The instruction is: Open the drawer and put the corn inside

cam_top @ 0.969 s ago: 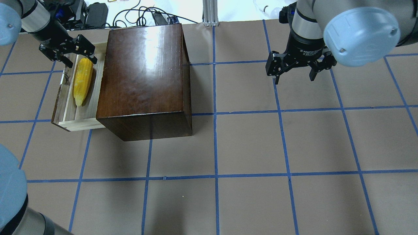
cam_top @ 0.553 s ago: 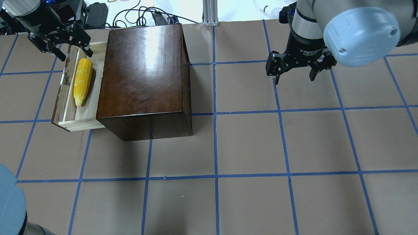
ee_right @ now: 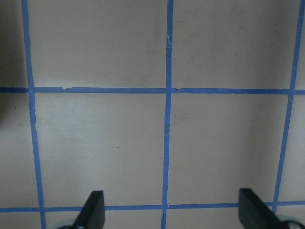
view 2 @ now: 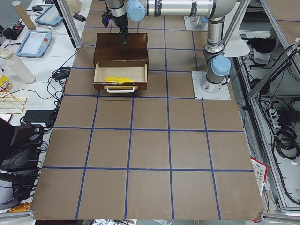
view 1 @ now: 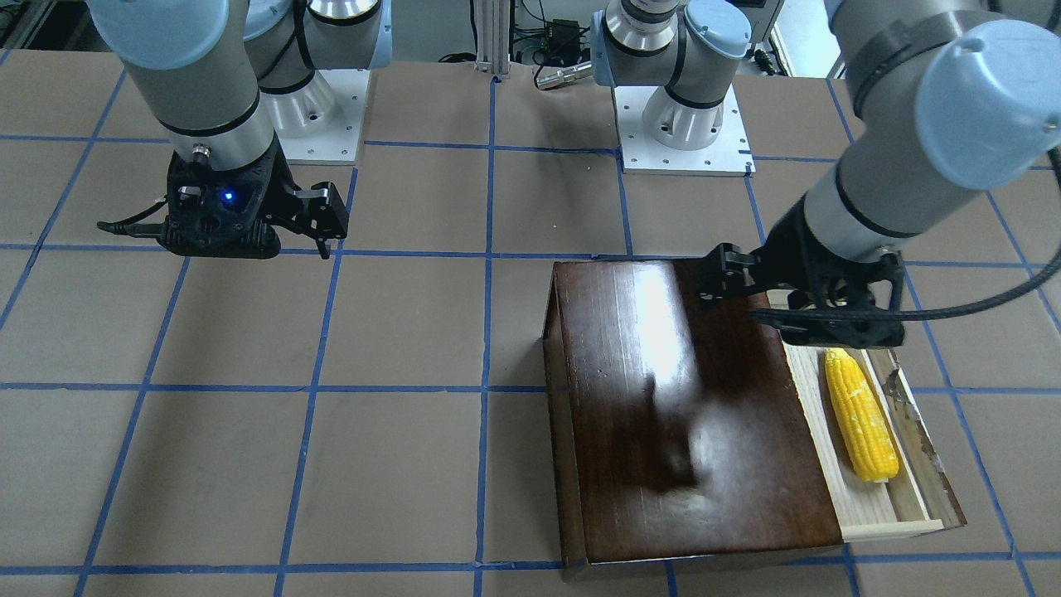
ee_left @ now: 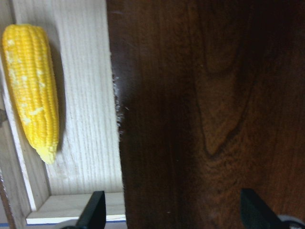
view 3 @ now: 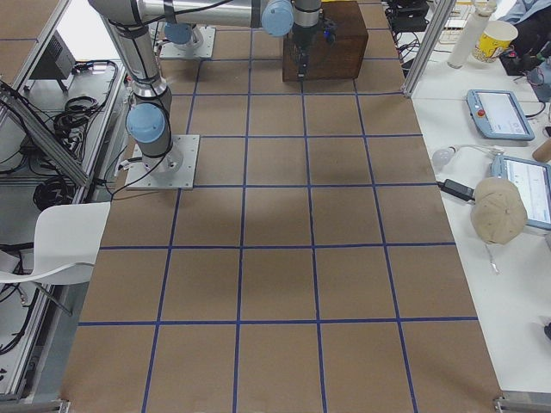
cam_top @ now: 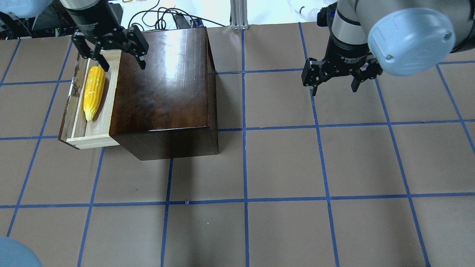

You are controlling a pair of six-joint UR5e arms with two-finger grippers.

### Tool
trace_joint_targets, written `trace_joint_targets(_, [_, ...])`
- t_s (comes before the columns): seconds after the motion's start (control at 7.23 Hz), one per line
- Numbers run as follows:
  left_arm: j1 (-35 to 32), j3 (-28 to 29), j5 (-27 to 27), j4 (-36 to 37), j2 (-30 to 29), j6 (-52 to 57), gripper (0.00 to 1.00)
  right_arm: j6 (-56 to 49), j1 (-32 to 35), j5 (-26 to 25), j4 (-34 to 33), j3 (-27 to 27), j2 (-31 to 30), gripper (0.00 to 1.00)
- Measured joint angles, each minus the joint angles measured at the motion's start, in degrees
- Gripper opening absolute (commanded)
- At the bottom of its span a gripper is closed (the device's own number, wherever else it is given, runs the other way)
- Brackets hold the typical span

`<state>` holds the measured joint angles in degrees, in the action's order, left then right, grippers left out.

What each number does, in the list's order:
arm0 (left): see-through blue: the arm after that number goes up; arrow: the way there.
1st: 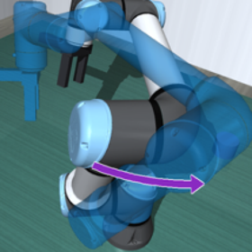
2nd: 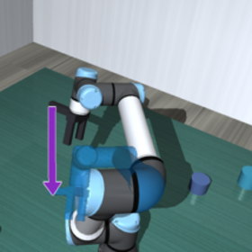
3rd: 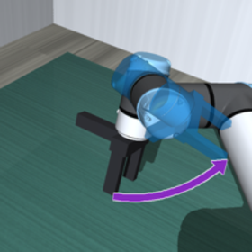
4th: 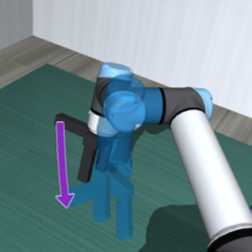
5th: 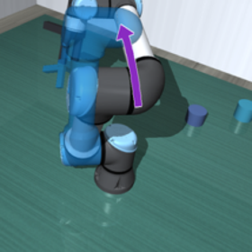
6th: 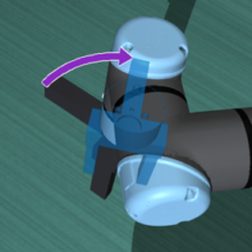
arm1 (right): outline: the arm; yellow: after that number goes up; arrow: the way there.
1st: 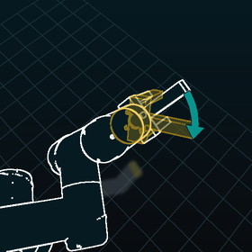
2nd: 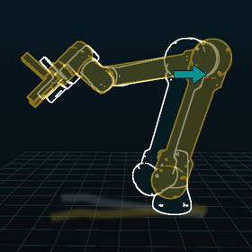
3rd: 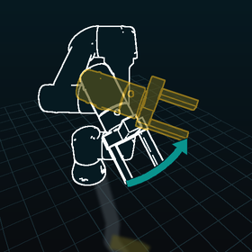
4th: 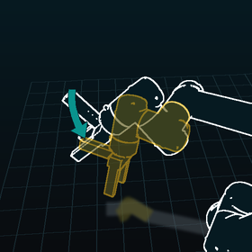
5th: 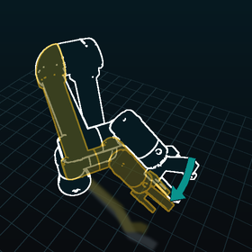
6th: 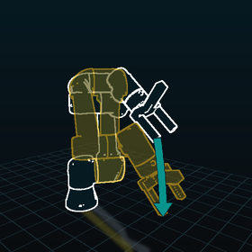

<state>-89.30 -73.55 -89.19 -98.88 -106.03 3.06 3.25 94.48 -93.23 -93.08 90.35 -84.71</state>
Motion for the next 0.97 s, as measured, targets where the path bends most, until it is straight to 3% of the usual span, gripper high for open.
trace_joint_targets(0.42, [-7.0, -4.5, -3.1, 4.6, 1.6, -2.7, 1.00, 0.0, 0.0, 0.0, 0.0, 0.0, 0.1, 1.00])
trace_joint_targets(0.97, [-4.2, -10.0, -2.7, 10.5, 5.3, -1.5, 1.00, 0.0, 0.0, -0.1, -0.1, 0.0, 0.1, 1.00])
